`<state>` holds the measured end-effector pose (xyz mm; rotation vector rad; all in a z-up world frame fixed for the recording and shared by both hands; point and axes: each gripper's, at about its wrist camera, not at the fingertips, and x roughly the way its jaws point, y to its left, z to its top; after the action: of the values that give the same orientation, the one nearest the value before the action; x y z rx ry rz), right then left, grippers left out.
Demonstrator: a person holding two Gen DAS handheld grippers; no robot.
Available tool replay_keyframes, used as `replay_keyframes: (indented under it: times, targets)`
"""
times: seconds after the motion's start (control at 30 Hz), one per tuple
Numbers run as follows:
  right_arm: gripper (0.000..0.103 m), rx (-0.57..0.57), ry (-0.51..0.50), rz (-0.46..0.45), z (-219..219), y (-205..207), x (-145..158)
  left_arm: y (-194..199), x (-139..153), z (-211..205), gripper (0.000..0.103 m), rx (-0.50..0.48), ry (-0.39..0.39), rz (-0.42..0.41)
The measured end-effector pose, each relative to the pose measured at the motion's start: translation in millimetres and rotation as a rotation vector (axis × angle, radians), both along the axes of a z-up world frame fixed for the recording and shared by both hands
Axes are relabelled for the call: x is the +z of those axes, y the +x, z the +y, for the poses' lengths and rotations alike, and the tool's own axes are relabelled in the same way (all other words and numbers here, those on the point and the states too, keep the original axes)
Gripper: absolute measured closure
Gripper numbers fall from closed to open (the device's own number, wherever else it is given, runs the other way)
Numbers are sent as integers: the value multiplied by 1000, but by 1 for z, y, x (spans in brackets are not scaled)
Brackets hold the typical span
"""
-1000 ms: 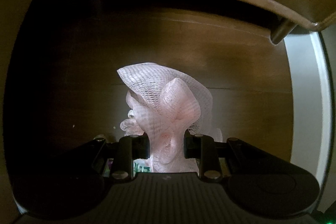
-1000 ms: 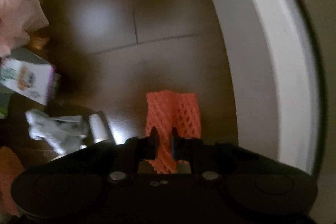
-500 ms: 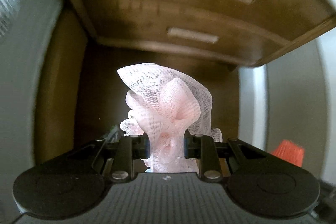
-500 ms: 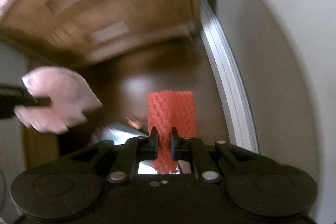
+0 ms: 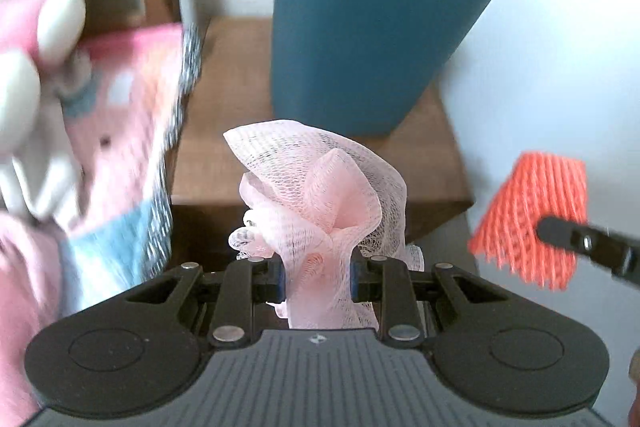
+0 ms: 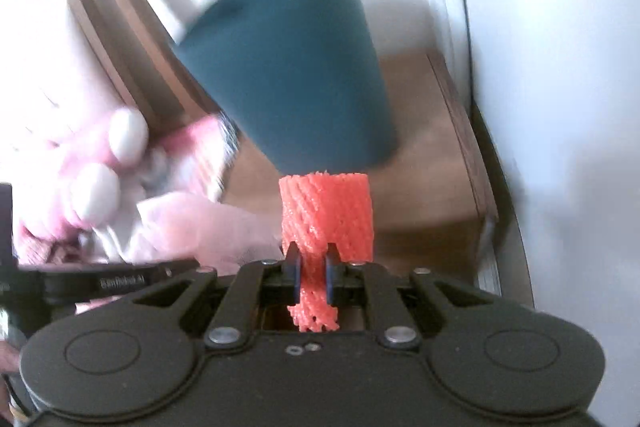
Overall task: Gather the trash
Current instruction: 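Lift the pink mesh bag and orange foam net up over the teal wastebasket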
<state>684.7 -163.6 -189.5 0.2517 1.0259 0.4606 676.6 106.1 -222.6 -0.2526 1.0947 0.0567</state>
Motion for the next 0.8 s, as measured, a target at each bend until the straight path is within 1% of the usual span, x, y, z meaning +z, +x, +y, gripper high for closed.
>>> replay_keyframes:
  times: [0.1, 0.17, 0.33, 0.5, 0.6, 0.67, 0.73, 0.8]
  targets:
    - [93, 4, -7, -38, 9, 19, 36, 13, 37, 5, 78, -25, -1, -24]
    - [93, 6, -14, -62, 14, 32, 60, 20, 56, 8, 78, -33, 11, -50]
    - [93, 22, -21, -132, 25, 56, 101, 43, 108, 14, 78, -53, 43, -138]
    - [93, 21, -38, -193, 37, 88, 133, 74, 147, 21, 78, -58, 79, -229]
    - [93, 17, -55, -212, 45, 112, 142, 96, 163, 26, 78, -48, 90, -260]
    - [93, 17, -76, -208, 51, 122, 140, 114, 170, 27, 78, -41, 107, -278]
    - [93, 24, -108, -209, 60, 136, 137, 133, 170, 26, 78, -45, 130, -278]
    - [93, 34, -126, -208, 68, 147, 132, 153, 166, 27, 78, -47, 146, -260]
